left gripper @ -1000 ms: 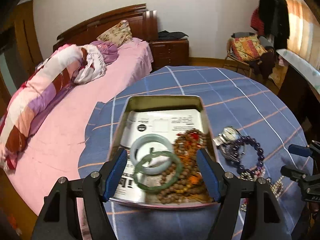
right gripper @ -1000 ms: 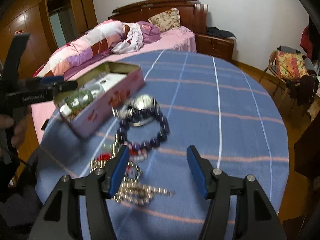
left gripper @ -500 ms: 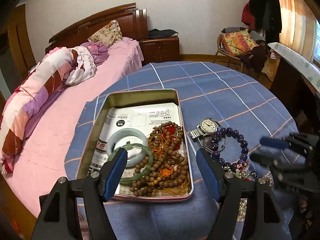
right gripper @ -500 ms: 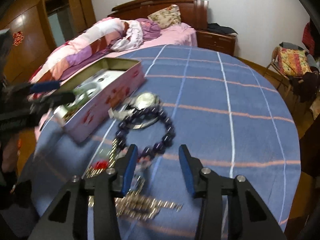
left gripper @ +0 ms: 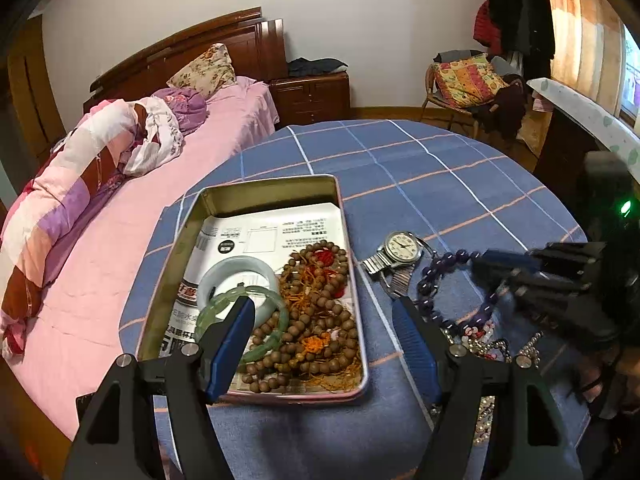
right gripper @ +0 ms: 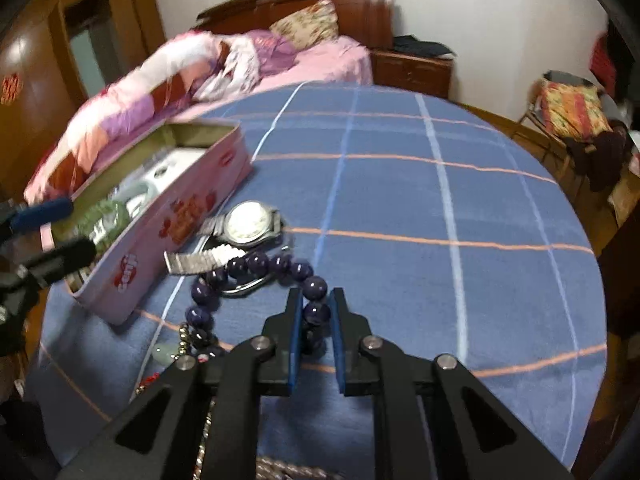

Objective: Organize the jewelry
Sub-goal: 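Grasp the purple bead bracelet with the right tool, then grasp and lift the silver wristwatch with the left tool while the right tool holds the purple bracelet, then carry the watch with the left tool into the tin while the right tool drops the purple bracelet there, then move the right tool to the gold chain while the left tool moves to the silver bangle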

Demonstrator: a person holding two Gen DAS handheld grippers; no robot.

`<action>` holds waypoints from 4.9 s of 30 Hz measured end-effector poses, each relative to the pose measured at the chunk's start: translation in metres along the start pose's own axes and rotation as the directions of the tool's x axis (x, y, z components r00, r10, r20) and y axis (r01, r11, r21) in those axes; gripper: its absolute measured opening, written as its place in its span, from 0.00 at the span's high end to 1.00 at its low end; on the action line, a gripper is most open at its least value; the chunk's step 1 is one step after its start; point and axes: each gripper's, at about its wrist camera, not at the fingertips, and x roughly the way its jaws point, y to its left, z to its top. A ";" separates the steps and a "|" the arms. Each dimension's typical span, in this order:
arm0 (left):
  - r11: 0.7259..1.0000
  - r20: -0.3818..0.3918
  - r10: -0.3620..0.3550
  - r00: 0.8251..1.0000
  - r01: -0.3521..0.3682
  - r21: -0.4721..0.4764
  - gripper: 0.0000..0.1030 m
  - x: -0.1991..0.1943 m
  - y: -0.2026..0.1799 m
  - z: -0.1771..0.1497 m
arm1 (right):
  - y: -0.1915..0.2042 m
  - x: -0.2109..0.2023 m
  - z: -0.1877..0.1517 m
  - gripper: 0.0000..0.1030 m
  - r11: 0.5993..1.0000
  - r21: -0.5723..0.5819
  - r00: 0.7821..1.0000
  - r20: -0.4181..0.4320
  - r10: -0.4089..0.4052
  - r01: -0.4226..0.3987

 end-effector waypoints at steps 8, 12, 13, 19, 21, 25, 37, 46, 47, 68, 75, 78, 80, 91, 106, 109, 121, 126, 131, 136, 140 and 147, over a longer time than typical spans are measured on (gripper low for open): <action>0.998 0.024 -0.049 0.998 0.049 0.027 0.31 0.006 -0.025 0.018 | -0.035 -0.028 0.002 0.84 0.994 0.098 0.996 0.075 -0.046 0.038; 0.995 -0.002 -0.083 0.997 0.083 0.056 0.31 0.027 -0.041 0.033 | -0.041 -0.029 0.008 0.84 0.991 0.130 0.995 0.089 -0.050 0.038; 0.994 -0.017 -0.094 0.995 0.094 0.052 0.31 0.034 -0.043 0.036 | -0.040 -0.027 0.009 0.84 0.990 0.133 0.995 0.089 -0.049 0.037; 0.992 -0.065 -0.043 0.997 0.050 0.113 0.31 0.074 -0.063 0.042 | -0.040 -0.017 0.005 0.84 0.991 0.133 0.996 0.078 -0.034 0.023; 0.989 -0.069 -0.030 0.997 0.040 0.142 0.34 0.077 -0.068 0.041 | -0.041 -0.016 0.005 0.84 0.990 0.137 0.997 0.079 -0.026 0.015; 0.984 -0.111 -0.035 0.993 0.054 0.172 0.57 0.092 -0.072 0.037 | -0.039 -0.018 0.006 0.84 0.992 0.125 0.996 0.087 -0.023 0.012; 0.986 -0.090 -0.070 0.993 0.082 0.142 0.64 0.087 -0.064 0.036 | -0.038 -0.017 0.005 0.84 0.992 0.122 0.996 0.087 -0.022 0.011; 0.993 0.022 -0.091 0.996 0.090 0.071 0.64 0.041 -0.052 0.042 | -0.033 -0.022 0.003 0.84 0.994 0.107 0.994 0.109 -0.019 0.007; 0.993 0.036 -0.098 0.995 0.095 0.064 0.64 0.034 -0.050 0.044 | -0.032 -0.023 0.004 0.84 0.995 0.104 0.994 0.113 -0.015 0.003; 0.998 0.142 -0.054 0.988 0.056 -0.011 0.64 -0.014 0.000 0.064 | 0.004 -0.048 0.038 0.84 1.000 -0.014 0.979 0.201 0.027 -0.025; 0.999 0.144 -0.017 0.989 0.024 -0.044 0.64 -0.016 0.025 0.060 | 0.022 -0.046 0.057 0.84 0.998 -0.061 0.976 0.214 0.048 -0.035; 0.998 0.142 0.000 0.990 0.008 -0.057 0.64 -0.014 0.038 0.060 | 0.038 -0.046 0.068 0.84 0.994 -0.099 0.972 0.225 0.063 -0.042; 0.998 0.143 0.013 0.990 -0.003 -0.069 0.64 -0.013 0.047 0.061 | 0.051 -0.046 0.075 0.84 0.992 -0.122 0.970 0.231 0.073 -0.045; 0.991 0.127 0.064 0.990 -0.048 -0.124 0.64 -0.002 0.085 0.061 | 0.103 -0.029 0.106 0.84 0.976 -0.201 0.963 0.235 0.130 -0.083; 0.985 0.060 0.074 0.995 -0.063 -0.159 0.64 0.036 0.100 0.060 | 0.119 0.020 0.113 0.84 0.975 -0.205 0.979 0.166 0.116 -0.081; 0.984 0.041 0.075 0.996 -0.067 -0.162 0.64 0.045 0.102 0.056 | 0.119 0.030 0.109 0.84 0.977 -0.198 0.983 0.148 0.105 -0.075; 0.982 -0.009 0.062 0.998 -0.063 -0.179 0.63 0.062 0.108 0.046 | 0.116 0.046 0.101 0.84 0.980 -0.192 0.993 0.098 0.067 -0.047; 0.982 -0.006 0.063 0.998 -0.063 -0.181 0.48 0.059 0.109 0.046 | 0.114 0.050 0.100 0.83 0.982 -0.180 0.994 0.080 0.072 -0.056; 0.977 -0.004 0.065 0.998 -0.065 -0.202 0.41 0.055 0.113 0.043 | 0.113 0.050 0.098 0.74 0.982 -0.174 0.994 0.071 0.089 -0.075; 0.970 0.007 0.066 0.998 -0.063 -0.233 0.38 0.045 0.117 0.037 | 0.102 0.039 0.094 0.51 0.986 -0.143 0.991 0.090 0.096 -0.082; 0.967 0.012 0.083 0.996 -0.078 -0.244 0.37 0.036 0.115 0.028 | 0.084 0.026 0.086 0.49 0.990 -0.123 0.993 0.089 0.083 -0.071; 0.962 0.011 0.138 0.990 -0.131 -0.241 0.36 0.028 0.099 0.024 | 0.041 0.004 0.064 0.42 0.998 -0.055 0.996 0.081 0.021 -0.017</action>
